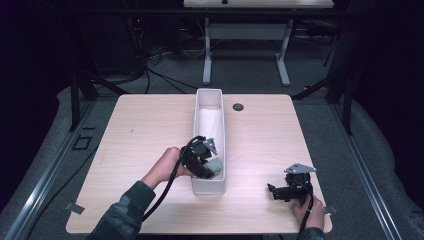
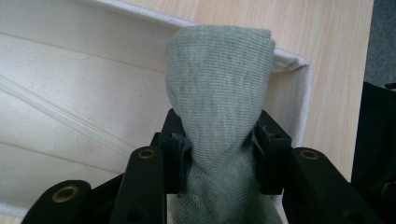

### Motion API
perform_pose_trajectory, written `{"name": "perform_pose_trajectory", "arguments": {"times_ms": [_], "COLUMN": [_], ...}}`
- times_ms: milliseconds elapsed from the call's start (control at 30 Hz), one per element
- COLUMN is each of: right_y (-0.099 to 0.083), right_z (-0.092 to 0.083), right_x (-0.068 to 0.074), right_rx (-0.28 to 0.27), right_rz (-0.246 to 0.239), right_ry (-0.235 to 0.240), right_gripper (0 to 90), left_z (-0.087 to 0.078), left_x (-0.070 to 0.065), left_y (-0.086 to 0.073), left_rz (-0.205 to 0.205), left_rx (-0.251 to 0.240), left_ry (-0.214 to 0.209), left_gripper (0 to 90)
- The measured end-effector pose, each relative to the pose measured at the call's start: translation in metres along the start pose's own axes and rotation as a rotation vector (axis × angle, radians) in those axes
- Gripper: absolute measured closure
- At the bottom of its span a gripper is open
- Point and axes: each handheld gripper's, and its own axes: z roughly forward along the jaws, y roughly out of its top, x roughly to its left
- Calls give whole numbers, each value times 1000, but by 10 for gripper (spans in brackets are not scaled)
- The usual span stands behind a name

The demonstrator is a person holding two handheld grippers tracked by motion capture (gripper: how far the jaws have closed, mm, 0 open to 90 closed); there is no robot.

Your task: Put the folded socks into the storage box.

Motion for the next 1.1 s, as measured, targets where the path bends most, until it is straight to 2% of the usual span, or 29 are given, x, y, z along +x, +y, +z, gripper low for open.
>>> {"name": "perform_pose_trajectory", "arguments": {"times_ms": [200,500,1100], "right_y": [0,0,0], "right_z": [0,0,0], "right_x": [0,0,0], "right_rx": [0,0,0], "right_rz": [0,0,0], "right_ry": [0,0,0], "right_gripper": [0,0,0], "left_z": [3,8,10], "left_x": [1,3,6], "left_y": [1,1,1], "left_rz": [-2,-13,-32], "left_rx": [7,42,50], "left_ry": [-2,-9,-25], "left_gripper": [614,567,507]}}
